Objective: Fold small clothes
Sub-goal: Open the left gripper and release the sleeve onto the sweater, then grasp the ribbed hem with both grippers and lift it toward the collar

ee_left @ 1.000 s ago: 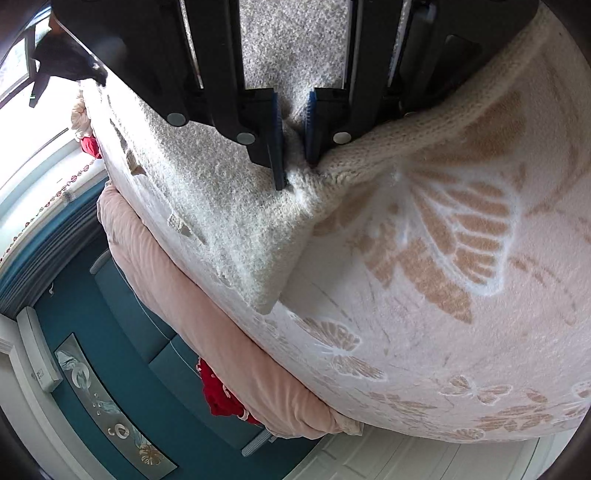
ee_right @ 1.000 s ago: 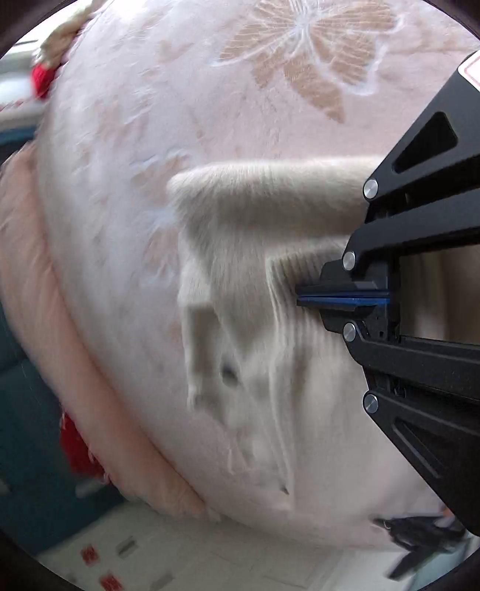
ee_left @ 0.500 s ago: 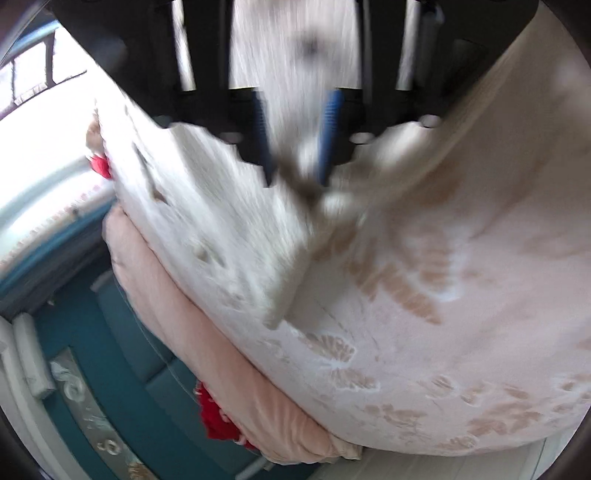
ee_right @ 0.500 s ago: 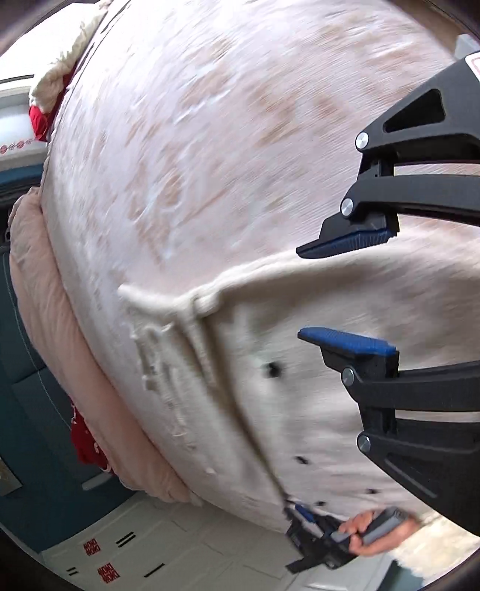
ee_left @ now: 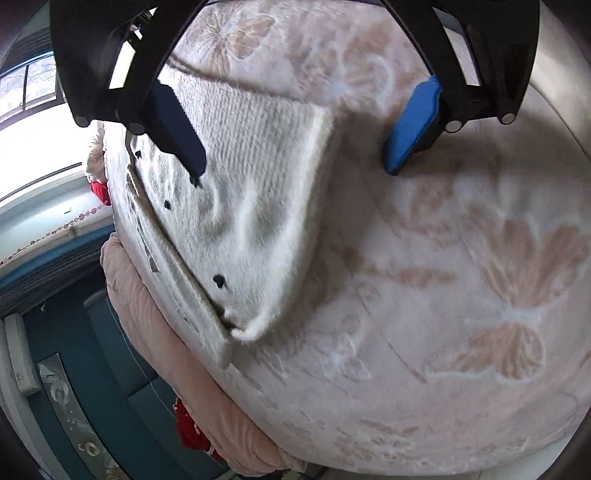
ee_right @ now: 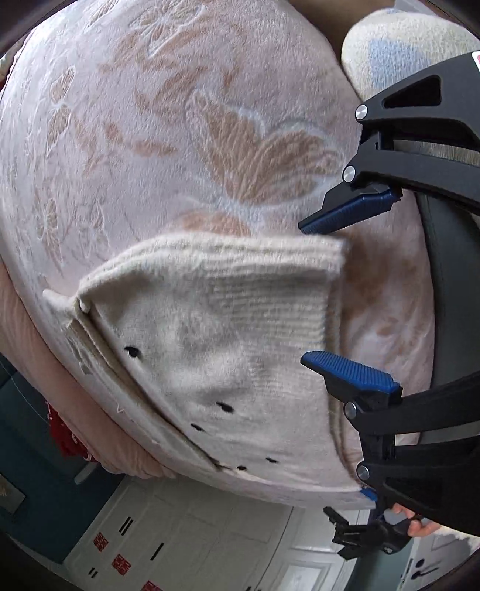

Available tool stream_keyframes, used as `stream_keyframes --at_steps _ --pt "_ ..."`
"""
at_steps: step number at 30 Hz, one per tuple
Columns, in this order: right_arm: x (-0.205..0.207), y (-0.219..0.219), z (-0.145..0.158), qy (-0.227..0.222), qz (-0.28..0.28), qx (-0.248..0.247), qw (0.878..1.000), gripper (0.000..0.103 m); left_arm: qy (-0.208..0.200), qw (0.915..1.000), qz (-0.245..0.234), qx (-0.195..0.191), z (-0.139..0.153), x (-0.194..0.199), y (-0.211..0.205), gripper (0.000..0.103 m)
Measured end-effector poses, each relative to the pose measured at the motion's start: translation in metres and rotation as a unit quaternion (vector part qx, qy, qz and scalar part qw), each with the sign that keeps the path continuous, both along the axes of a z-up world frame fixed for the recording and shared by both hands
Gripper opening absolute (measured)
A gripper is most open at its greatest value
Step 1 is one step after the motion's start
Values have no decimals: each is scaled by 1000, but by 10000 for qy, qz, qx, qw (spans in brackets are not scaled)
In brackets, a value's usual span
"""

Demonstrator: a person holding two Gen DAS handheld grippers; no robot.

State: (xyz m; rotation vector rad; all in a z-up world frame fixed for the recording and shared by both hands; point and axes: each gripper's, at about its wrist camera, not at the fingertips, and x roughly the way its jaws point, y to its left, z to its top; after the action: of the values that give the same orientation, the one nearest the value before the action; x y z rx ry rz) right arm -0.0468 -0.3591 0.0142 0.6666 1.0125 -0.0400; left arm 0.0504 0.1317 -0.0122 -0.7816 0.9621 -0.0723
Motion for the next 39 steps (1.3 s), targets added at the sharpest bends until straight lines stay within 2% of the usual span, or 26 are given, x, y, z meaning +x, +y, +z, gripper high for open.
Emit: stream_keyframes --at_steps 5,6,7,8,9,10,11,14,16,21,24,26,29,31,35,39 --pt "18 9 -2 -130 -17 97 9999 65 52 9997 -204 133 0 10 -18 96" --pt "21 10 -1 -144 -61 121 9998 61 71 9996 -204 161 1 11 -19 95" --pt "23 10 -1 -182 -57 188 9996 41 111 9996 -186 195 2 13 -20 88" --pt "27 9 -1 -188 -25 250 9995 24 135 9996 -190 167 4 15 -21 64" --pt "31 9 -1 -164 34 381 9991 12 215 9993 -318 30 3 19 -20 46" --pt "32 8 0 -205 34 468 9987 11 371 9986 -382 -44 1 22 -19 21" --pt "31 8 8 -367 21 491 9981 11 544 9978 -361 -131 -1 24 -16 8" --pt "28 10 41 -666 139 295 9972 10 549 9973 -215 -438 5 15 -3 7" --pt "21 8 64 -837 176 250 9960 9 413 9977 -273 -459 23 5 3 6" --pt "-2 6 103 -830 462 -171 9953 8 41 9977 -657 -130 73 -23 4 6" --pt "-27 9 115 -698 949 -645 9909 8 -83 9938 -1082 232 105 -54 0 6" --pt "-49 14 116 -450 1337 -960 9853 8 -41 9902 -1334 409 113 -74 -2 6" --pt "-83 24 106 -85 1790 -1257 9757 8 173 9831 -1695 673 109 -117 -6 6" --pt "-102 27 91 132 2004 -1259 9715 8 335 9801 -1804 758 101 -142 -8 6" --pt "-138 37 65 583 2269 -1100 9659 7 667 9792 -1838 540 81 -183 -8 6" --pt "-164 38 64 729 2349 -1004 9641 7 829 9738 -2015 648 76 -204 -10 5"
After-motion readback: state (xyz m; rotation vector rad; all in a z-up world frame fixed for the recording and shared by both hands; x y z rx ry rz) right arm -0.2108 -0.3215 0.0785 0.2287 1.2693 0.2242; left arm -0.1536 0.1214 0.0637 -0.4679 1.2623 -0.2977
